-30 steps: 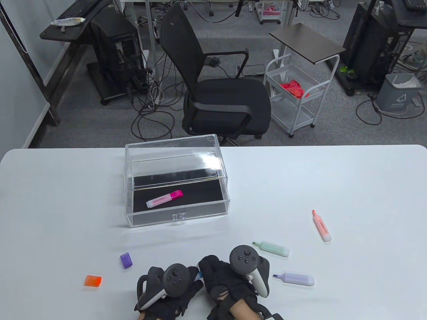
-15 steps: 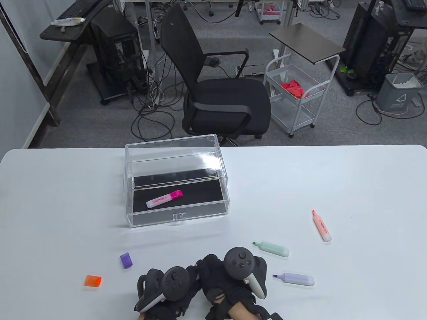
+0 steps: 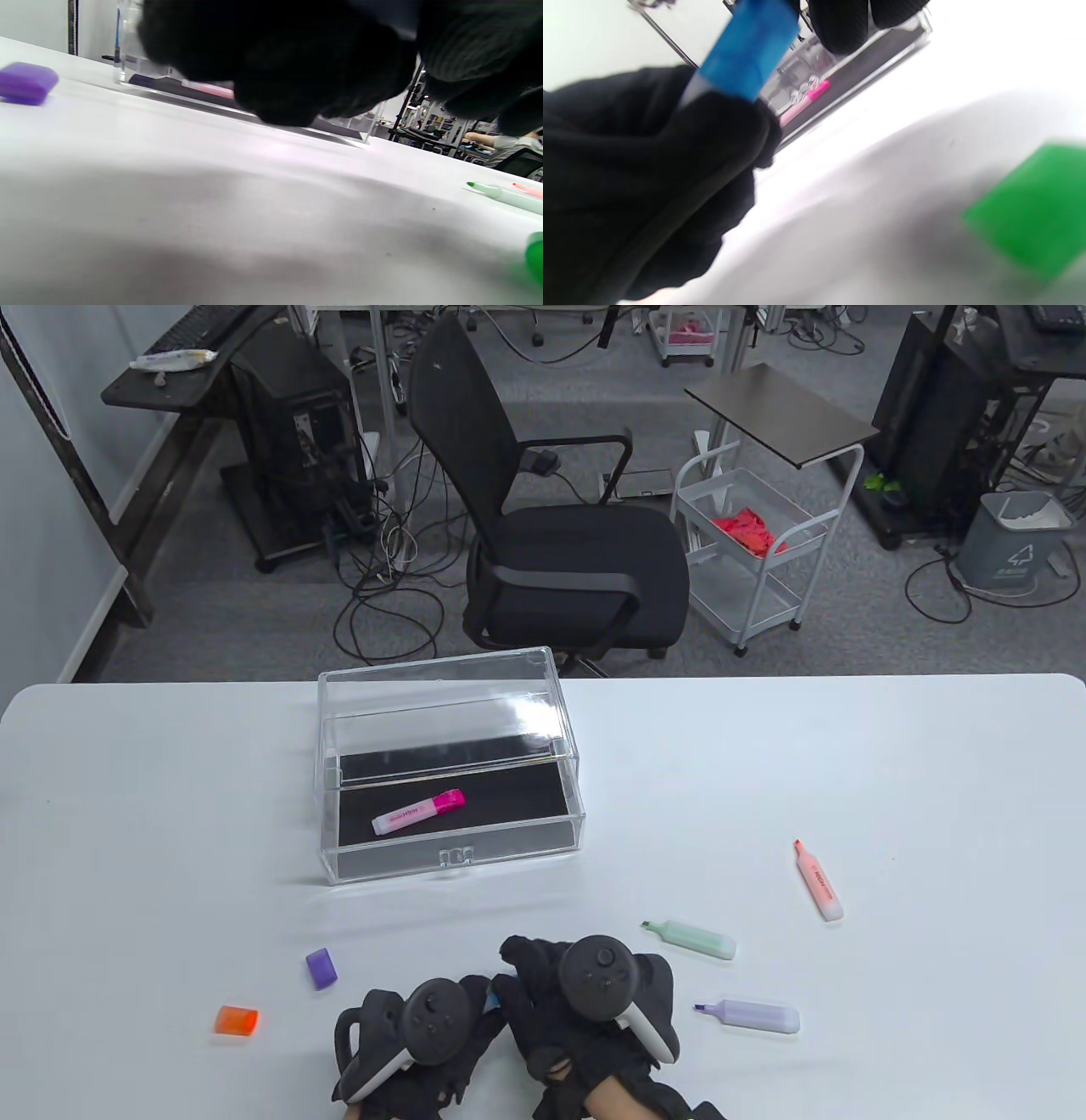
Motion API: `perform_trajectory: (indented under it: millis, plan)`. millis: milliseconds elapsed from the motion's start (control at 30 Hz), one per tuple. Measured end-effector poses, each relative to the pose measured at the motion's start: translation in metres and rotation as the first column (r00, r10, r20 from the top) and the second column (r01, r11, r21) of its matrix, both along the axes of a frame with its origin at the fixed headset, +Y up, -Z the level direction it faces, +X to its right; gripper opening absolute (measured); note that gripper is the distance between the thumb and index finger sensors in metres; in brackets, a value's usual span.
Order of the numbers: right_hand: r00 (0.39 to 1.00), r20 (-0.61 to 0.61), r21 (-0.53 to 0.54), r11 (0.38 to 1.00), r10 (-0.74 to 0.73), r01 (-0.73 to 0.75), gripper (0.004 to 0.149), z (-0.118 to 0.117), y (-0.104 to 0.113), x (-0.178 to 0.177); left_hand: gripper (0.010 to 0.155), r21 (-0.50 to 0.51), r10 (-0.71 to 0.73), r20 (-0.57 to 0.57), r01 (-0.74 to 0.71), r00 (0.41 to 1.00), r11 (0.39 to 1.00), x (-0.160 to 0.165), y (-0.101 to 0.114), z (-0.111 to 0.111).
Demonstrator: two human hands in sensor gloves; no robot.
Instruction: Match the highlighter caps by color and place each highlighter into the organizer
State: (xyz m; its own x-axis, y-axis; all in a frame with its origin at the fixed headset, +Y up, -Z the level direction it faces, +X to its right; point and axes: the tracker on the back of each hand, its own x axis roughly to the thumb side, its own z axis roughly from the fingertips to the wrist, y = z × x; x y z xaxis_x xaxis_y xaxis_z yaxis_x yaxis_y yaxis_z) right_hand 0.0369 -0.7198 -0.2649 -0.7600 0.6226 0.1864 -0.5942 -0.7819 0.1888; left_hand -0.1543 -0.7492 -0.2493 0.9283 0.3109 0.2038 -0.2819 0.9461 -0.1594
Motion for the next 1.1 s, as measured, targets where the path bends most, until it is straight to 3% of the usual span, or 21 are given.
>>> perform_trajectory:
  millis: [167, 333, 567, 833, 1100]
  plan:
    - [0.98, 0.017, 0.062, 0.978, 0.198, -0.198, 0.062, 0.003, 0.01, 0.02, 0.055, -0.002, -0.012, -0.01, 0.012, 1.0, 1.0, -0.001, 0.001, 0.0]
    - [0.957, 0.058, 0.042, 0.957, 0.283, -0.285, 0.063, 0.003, -0.002, 0.047, 0.055, -0.014, -0.04, -0.016, 0.039, 0.999, 0.999, 0.0, -0.002, -0.001]
    - [0.964, 0.06, -0.037, 0.965, 0.261, -0.259, 0.064, 0.004, -0.024, 0.062, 0.056, -0.032, -0.073, -0.027, 0.073, 0.997, 0.997, 0.0, -0.006, -0.002]
    - [0.963, 0.052, 0.002, 0.964, 0.266, -0.267, 0.065, 0.006, -0.026, 0.052, 0.057, -0.038, -0.112, -0.029, 0.111, 0.993, 0.993, -0.002, -0.004, -0.007]
    - [0.959, 0.054, 0.003, 0.96, 0.28, -0.28, 0.065, 0.002, -0.032, 0.05, 0.061, -0.034, -0.141, -0.021, 0.14, 0.99, 0.99, -0.001, 0.024, -0.041]
